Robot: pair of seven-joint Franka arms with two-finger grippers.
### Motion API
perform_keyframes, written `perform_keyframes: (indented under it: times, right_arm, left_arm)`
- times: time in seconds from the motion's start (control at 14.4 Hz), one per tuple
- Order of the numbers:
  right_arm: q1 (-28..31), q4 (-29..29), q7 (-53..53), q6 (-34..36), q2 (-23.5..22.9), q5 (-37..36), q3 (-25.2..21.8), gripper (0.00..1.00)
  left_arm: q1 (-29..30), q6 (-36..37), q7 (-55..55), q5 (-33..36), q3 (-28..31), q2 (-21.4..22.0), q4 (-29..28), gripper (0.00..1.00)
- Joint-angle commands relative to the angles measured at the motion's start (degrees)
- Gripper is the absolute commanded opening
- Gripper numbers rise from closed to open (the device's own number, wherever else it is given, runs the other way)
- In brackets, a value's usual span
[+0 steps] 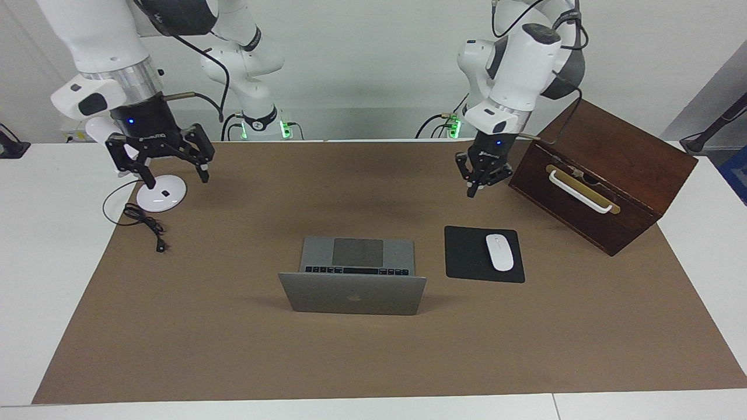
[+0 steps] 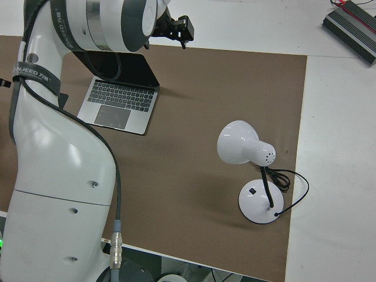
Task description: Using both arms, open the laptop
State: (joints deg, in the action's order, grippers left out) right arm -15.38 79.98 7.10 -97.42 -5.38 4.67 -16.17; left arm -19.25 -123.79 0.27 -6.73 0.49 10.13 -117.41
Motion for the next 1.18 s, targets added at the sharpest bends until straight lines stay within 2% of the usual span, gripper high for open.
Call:
perform_keyframes:
  times: [0.0, 0.14, 0.28, 0.42, 0.49, 0.56, 0.62, 0.83, 1.11]
  right_arm:
    - [5.68, 6.22, 3.62, -0.75, 4.31, -2.56, 4.98, 1.00]
    - [13.41, 8.07, 3.44, -1.28, 5.64, -2.82, 12.71, 1.00]
    - [17.73, 10.79, 3.44, -2.86, 7.13, -3.26, 16.77, 1.00]
    - [20.47, 12.64, 3.09, -3.82, 7.05, -4.57, 18.54, 1.00]
    - [20.47, 13.78, 2.40, -3.66, 6.96, -4.84, 18.55, 1.00]
    - [20.47, 14.06, -0.22, -2.70, 6.79, -4.93, 18.46, 1.00]
    - [20.47, 14.15, -2.51, -1.21, 6.61, -4.93, 18.11, 1.00]
    - [19.51, 14.15, -5.43, 0.03, 6.52, -5.02, 16.79, 1.00]
    - [19.51, 14.15, -5.26, 0.74, 6.52, -5.02, 16.35, 1.00]
  left_arm:
    - [6.40, 12.65, 4.28, -0.48, -0.58, -0.11, 8.13, 0.00]
    - [10.70, 19.95, 7.18, -0.04, -0.58, -0.20, 12.10, 0.00]
    - [14.84, 24.89, 9.04, 0.22, -0.58, -0.20, 13.87, 0.00]
    - [16.96, 27.88, 9.04, 2.67, -0.58, -0.19, 15.18, 0.00]
    - [17.75, 28.94, 9.04, 3.64, -0.58, -0.20, 15.71, 0.09]
    - [18.63, 29.65, 8.70, 3.74, -0.41, -0.11, 15.72, 0.51]
    - [20.29, 30.18, 8.69, 3.83, -0.40, -0.02, 15.81, 1.00]
    - [22.85, 31.85, 9.13, 3.83, -0.32, 0.07, 15.89, 1.00]
    - [23.12, 31.41, 9.13, 4.36, -0.40, 0.59, 15.63, 1.00]
